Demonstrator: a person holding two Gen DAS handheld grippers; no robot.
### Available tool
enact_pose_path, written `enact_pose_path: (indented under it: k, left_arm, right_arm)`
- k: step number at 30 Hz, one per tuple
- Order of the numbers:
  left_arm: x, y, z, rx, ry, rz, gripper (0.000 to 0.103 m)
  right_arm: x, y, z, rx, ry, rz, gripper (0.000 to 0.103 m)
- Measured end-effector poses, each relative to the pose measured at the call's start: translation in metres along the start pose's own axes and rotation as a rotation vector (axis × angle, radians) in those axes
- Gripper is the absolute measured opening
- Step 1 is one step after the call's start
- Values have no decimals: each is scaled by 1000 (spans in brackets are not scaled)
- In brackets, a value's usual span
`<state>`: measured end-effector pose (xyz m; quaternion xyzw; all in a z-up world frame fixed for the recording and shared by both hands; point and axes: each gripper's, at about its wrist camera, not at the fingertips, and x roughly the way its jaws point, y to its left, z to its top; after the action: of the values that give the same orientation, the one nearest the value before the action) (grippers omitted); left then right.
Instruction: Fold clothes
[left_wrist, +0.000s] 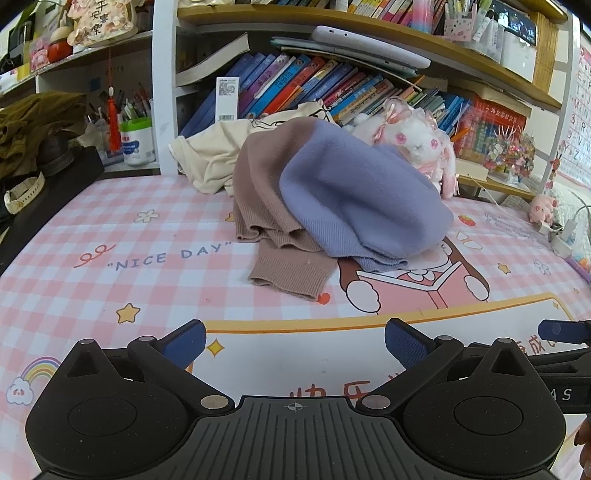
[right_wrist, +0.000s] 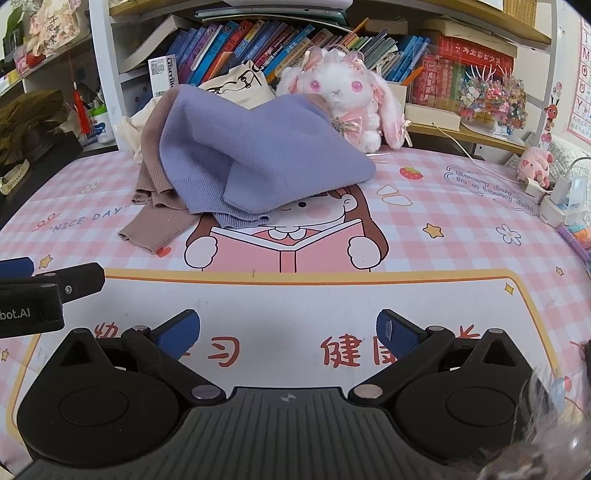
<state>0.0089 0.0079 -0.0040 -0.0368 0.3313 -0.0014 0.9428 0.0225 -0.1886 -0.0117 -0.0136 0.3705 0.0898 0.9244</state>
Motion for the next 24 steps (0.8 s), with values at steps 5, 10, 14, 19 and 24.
enact_pose_path:
  k: [5, 10, 14, 19, 24]
  left_arm:
    - [0, 0, -1, 0, 1, 1, 103]
    - [0, 0, -2, 1, 6, 0, 103]
    - [0, 0, -1, 0, 8, 1, 103]
    - [0, 0, -1, -1, 8, 3, 103]
    - [-1, 0, -1, -1, 9, 5, 103]
  right_arm:
    - [1, -1, -1, -2, 1, 1, 103]
    - [1, 0, -1, -4, 1, 2, 103]
    - [0, 0, -1, -5, 0, 2, 103]
    - [0, 1, -1, -6, 1, 2, 103]
    - [0, 1, -2, -6, 4, 3, 103]
